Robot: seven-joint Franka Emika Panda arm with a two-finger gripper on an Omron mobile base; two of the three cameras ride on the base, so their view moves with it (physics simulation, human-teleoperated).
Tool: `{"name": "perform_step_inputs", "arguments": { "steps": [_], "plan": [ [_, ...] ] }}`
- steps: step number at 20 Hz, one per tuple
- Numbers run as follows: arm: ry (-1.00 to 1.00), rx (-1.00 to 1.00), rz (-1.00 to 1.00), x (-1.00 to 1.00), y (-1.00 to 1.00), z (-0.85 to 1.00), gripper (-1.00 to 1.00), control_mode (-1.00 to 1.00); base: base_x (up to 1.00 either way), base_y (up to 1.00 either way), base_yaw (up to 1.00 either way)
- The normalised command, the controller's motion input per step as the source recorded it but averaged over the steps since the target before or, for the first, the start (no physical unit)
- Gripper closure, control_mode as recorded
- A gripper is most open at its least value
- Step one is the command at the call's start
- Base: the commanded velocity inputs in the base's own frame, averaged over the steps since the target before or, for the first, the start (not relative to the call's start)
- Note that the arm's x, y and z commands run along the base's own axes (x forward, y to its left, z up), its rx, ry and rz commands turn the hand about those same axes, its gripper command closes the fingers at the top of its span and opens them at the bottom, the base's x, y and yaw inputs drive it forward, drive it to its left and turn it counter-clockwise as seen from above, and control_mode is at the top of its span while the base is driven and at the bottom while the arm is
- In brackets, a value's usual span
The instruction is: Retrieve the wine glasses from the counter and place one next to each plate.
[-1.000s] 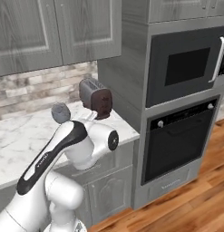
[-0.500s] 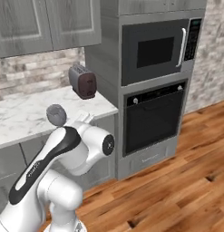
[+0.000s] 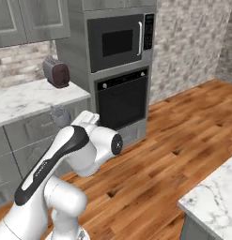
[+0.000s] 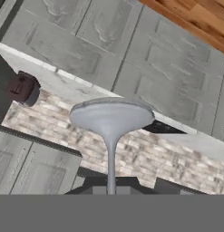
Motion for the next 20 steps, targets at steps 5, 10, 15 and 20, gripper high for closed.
{"name": "perform_step_inputs", "arguments": {
  "steps": [5, 10, 15, 20],
  "plan": [
    [0.0, 0.0, 0.0, 0.0, 0.0, 0.0, 1.0, 1.0, -1.0, 0.0, -0.31],
    [0.0, 0.0, 0.0, 0.0, 0.0, 0.0, 1.0, 1.0, -1.0, -0.46, -0.34],
    [0.0, 0.0, 0.0, 0.0, 0.0, 0.0, 1.0, 1.0, -0.91, -1.0, -0.39],
    [0.0, 0.0, 0.0, 0.0, 0.0, 0.0, 1.0, 1.0, -0.66, -1.0, -0.32]
  ]
}}
